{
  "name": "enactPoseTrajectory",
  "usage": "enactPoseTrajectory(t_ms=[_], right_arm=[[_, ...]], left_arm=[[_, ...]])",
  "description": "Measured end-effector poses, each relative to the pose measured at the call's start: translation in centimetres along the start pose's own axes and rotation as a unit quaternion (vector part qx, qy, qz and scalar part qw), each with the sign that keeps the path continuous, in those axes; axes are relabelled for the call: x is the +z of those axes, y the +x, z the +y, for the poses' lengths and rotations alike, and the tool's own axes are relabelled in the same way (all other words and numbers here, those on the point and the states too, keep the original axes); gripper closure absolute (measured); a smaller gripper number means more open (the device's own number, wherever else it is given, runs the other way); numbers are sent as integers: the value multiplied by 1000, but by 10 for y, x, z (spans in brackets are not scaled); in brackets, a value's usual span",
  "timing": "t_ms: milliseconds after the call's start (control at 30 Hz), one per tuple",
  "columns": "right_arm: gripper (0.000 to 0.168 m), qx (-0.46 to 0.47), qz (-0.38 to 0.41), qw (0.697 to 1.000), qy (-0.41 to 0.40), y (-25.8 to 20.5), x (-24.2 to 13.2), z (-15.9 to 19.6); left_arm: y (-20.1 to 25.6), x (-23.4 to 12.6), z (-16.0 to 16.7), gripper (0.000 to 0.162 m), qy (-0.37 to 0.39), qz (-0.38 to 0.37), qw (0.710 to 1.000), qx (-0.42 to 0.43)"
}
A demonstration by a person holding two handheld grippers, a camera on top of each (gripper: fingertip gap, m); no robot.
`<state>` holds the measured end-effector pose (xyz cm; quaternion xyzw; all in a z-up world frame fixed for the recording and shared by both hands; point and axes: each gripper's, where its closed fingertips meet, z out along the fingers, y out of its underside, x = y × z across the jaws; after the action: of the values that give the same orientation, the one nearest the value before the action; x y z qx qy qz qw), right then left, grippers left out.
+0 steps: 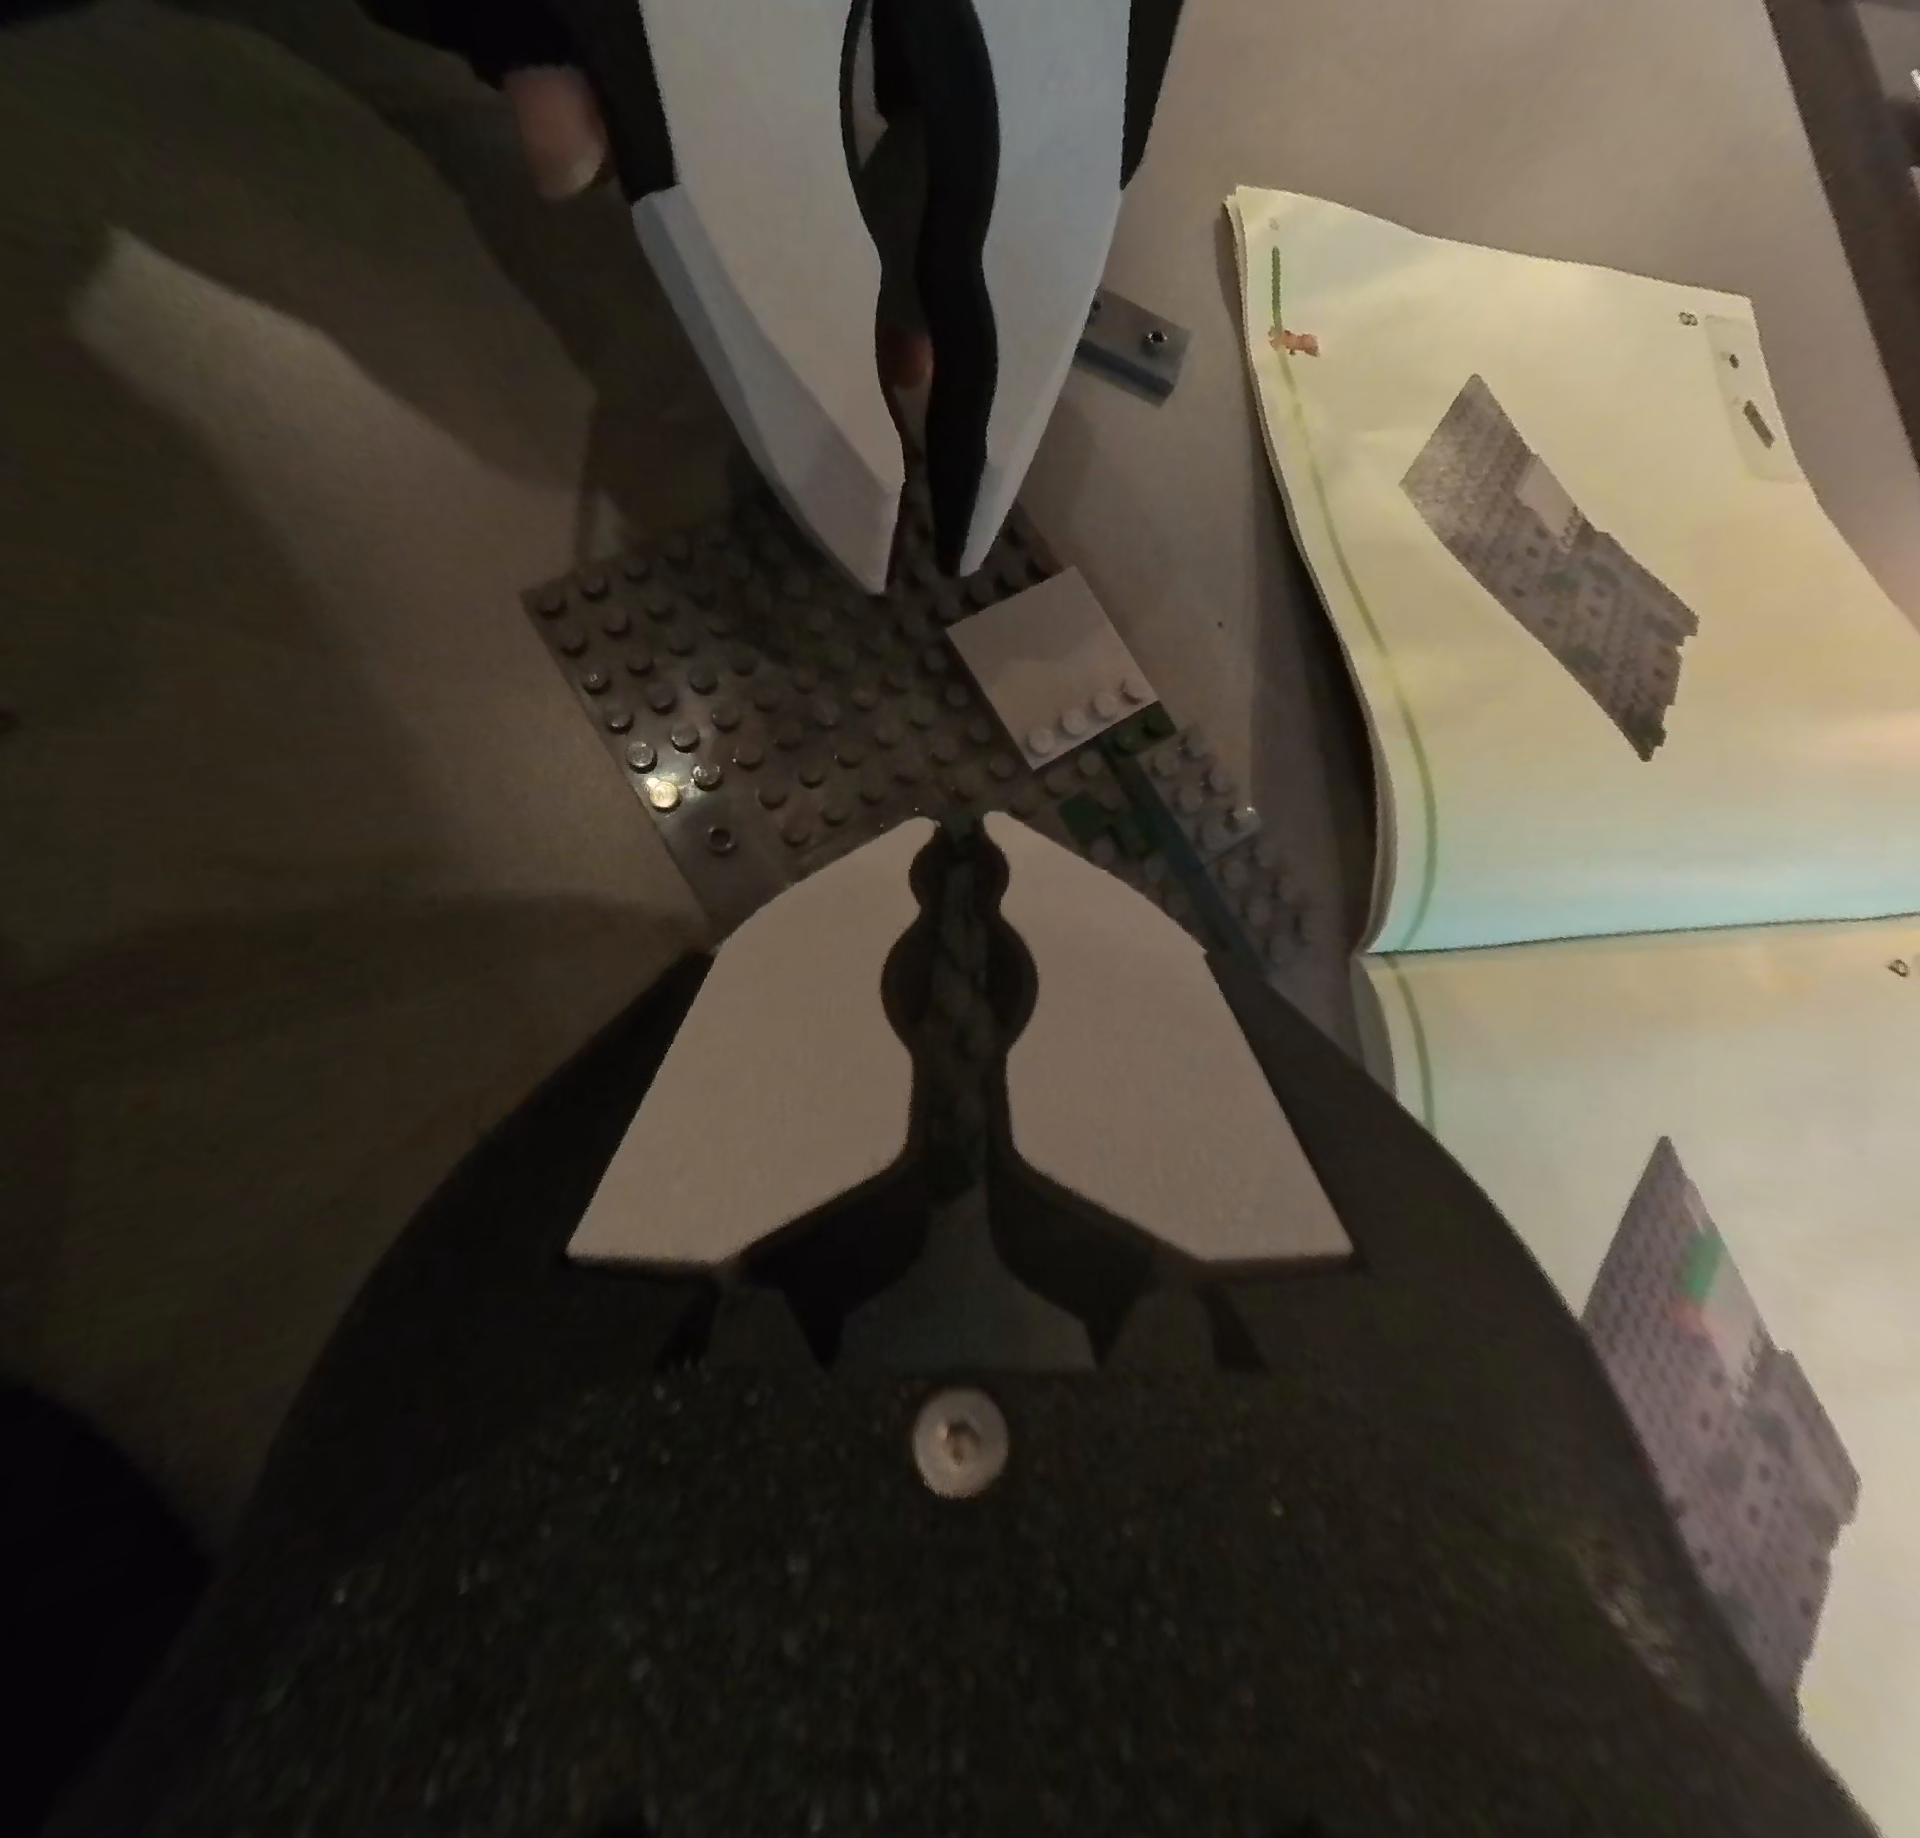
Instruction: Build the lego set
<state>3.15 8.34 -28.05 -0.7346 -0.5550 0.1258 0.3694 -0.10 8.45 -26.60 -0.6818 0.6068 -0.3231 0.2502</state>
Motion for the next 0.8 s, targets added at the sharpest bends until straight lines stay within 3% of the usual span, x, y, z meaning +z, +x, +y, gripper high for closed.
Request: enactPoseTrajectory(t_ms=[800], right_arm=[[160, 16, -50, 999, 11, -1, -4, -2]], left_arm=[[2, -2, 1, 151, 3, 5, 1000, 8]])
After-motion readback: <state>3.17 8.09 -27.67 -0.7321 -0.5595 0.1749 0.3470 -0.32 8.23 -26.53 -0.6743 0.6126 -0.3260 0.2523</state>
